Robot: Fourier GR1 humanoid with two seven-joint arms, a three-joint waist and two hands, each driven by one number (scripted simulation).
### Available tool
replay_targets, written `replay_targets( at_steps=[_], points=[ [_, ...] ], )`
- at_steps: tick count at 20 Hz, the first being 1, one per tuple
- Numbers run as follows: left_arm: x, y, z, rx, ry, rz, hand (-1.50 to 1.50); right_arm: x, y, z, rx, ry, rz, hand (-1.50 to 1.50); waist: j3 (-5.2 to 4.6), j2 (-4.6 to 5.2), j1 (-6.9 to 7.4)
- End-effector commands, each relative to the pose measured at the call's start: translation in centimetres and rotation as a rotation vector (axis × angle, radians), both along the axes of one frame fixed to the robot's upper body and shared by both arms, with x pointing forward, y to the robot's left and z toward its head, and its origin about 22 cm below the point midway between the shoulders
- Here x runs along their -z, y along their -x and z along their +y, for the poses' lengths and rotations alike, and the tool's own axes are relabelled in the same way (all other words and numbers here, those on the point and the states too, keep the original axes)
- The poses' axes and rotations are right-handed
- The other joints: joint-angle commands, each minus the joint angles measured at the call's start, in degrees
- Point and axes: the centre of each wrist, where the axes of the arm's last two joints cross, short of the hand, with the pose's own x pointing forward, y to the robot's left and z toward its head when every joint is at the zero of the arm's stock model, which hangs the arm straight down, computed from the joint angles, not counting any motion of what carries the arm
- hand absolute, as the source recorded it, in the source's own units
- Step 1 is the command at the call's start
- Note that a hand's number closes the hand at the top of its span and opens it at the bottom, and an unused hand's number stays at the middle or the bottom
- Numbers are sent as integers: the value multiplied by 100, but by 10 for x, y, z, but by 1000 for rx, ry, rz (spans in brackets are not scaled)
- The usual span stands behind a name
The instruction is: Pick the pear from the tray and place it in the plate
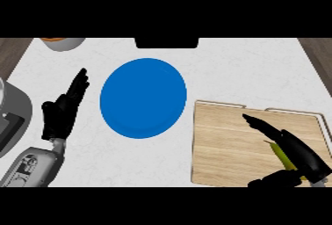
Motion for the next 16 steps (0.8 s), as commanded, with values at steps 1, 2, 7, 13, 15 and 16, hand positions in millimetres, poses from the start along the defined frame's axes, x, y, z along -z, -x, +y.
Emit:
replay_targets(
  at_steps=[1, 2, 7, 13, 15, 16],
  points=[
    [-1, -5, 6, 0, 11, 13, 0, -36, 0, -32, -18, 100, -134, -150, 2, -6, -62],
    [-15, -6, 7, -6, -9, -13, 0, -28, 3, -46, 5, 96, -159, -150, 7, -8, -37],
    [-3, -6, 5, 8, -1, 7, 0, -114, -26, -65, -7, 270, -142, -150, -4, 9, 10],
    [-7, -2, -10, 34, -8, -7, 0, -138, -32, -68, -143, 538, 132, -150, -4, 5, 114],
    [-10, -19, -11, 8, -2, -11, 0, -143, -35, -62, -163, 570, 152, -150, -3, 19, 41],
    [-8, -10, -9, 31, 13, 3, 0, -149, -38, -61, -166, 585, 162, -150, -1, 13, 79]
  ],
)
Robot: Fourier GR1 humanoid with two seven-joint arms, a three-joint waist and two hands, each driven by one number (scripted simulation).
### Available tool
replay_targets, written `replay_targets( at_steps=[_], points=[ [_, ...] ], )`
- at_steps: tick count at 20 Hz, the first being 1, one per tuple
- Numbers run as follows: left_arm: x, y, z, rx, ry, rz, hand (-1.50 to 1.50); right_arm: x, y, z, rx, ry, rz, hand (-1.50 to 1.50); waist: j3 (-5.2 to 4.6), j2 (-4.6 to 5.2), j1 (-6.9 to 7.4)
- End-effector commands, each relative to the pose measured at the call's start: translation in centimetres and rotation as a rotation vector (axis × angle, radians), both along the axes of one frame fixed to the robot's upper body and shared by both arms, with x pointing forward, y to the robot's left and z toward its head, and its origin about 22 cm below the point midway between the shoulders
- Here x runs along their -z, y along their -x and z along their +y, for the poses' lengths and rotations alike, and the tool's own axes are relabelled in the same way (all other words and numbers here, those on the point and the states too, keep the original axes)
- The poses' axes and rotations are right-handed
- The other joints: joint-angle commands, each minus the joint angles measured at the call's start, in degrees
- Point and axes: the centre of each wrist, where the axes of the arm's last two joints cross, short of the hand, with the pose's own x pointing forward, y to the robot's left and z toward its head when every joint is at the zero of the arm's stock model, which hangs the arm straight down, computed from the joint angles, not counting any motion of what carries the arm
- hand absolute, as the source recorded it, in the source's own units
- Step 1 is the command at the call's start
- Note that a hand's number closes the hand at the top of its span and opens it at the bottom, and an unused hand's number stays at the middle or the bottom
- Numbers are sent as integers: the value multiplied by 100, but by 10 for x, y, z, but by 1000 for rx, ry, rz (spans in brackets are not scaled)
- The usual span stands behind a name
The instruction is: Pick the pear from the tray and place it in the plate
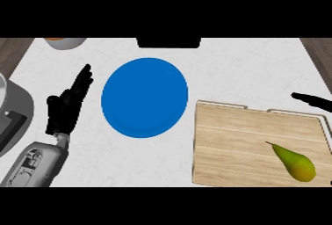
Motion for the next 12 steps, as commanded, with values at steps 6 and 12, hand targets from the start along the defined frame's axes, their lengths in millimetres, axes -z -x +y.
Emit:
replay_targets(
  at_steps=[6, 12],
  points=[
    [-3, -12, 9, -11, -1, 11, 0, 3, -29, 12, -32, 133, 161, -150, 6, 2, -9],
    [10, 9, -1, -9, 3, 8, 0, 34, -42, 9, -48, 160, 212, -150, 9, -2, -11]
  ],
)
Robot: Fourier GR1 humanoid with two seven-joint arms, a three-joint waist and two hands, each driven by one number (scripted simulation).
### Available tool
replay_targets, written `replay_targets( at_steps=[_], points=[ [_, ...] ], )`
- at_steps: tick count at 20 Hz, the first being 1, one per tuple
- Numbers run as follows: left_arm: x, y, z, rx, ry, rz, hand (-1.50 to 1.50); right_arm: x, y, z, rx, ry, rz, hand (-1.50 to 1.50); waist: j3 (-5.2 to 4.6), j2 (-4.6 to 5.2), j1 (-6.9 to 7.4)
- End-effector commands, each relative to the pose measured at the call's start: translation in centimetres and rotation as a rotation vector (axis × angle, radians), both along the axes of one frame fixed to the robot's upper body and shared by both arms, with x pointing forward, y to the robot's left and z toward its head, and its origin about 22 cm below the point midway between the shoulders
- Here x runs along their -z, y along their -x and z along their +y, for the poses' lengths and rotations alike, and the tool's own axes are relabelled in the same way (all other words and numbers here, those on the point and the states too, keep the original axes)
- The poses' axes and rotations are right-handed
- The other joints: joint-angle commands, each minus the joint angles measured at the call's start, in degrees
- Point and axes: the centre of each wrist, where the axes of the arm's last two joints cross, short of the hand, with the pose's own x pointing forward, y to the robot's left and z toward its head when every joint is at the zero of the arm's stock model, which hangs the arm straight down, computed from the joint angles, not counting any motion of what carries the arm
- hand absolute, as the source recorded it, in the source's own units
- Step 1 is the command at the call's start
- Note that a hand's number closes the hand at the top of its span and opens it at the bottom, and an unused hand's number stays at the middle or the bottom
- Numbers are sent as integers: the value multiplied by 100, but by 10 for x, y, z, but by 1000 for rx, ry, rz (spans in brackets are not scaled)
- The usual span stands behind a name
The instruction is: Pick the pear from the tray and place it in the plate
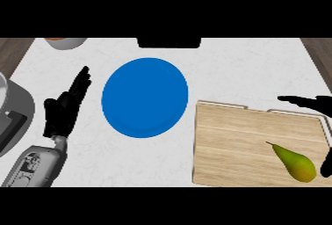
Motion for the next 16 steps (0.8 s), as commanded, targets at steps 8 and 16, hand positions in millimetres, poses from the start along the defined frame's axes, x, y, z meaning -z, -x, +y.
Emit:
replay_targets(
  at_steps=[8, 16],
  points=[
    [-2, 0, 11, 10, 7, 9, 0, 63, 4, 3, -60, 114, 123, -150, 3, -2, -28],
    [-3, -3, -10, -11, 7, -11, 0, 105, 12, -13, -68, 138, 166, -150, 3, -6, -33]
  ],
)
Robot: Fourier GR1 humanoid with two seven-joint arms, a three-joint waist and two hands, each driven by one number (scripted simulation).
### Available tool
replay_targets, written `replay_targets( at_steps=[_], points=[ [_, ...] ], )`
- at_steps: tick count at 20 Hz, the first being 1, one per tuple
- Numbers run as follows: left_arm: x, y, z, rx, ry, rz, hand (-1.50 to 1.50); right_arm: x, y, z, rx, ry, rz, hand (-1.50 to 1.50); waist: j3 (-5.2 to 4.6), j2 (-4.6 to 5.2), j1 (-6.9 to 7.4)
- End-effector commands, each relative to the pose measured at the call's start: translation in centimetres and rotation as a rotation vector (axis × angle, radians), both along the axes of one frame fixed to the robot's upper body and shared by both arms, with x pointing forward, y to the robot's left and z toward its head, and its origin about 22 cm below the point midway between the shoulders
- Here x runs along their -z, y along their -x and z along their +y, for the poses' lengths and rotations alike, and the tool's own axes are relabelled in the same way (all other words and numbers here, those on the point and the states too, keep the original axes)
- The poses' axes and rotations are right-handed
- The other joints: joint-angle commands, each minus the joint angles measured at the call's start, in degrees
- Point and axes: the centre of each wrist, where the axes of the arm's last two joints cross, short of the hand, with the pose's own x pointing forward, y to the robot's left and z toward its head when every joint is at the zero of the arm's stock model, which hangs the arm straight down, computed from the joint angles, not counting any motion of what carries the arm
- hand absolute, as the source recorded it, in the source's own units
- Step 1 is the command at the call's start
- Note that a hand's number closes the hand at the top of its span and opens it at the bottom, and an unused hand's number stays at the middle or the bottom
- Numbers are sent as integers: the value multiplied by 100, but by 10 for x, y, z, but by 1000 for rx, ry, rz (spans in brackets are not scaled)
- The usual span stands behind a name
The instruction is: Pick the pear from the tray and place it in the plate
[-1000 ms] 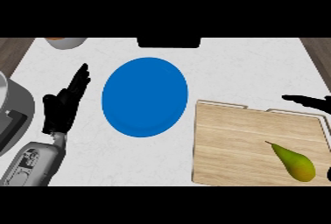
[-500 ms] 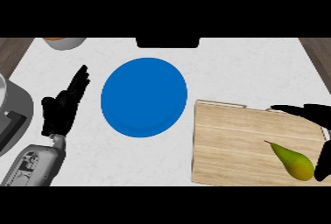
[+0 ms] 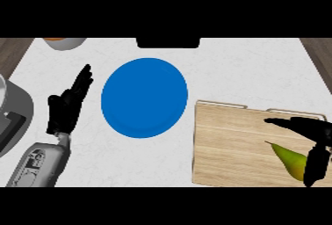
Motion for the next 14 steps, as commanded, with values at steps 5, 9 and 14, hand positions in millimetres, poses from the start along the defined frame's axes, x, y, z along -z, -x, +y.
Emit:
replay_targets(
  at_steps=[5, 9, 14],
  points=[
    [9, -3, 14, -5, 15, -2, 0, 11, -4, -11, 5, 33, 30, -150, -2, -1, -17],
    [-16, 18, 4, 6, 5, -2, 0, 38, 7, -8, -13, 31, 29, -150, 0, -11, 9],
    [-3, 7, -6, 7, -8, 5, 0, 49, -6, 7, -7, 13, -86, 150, 0, -2, 16]
  ],
)
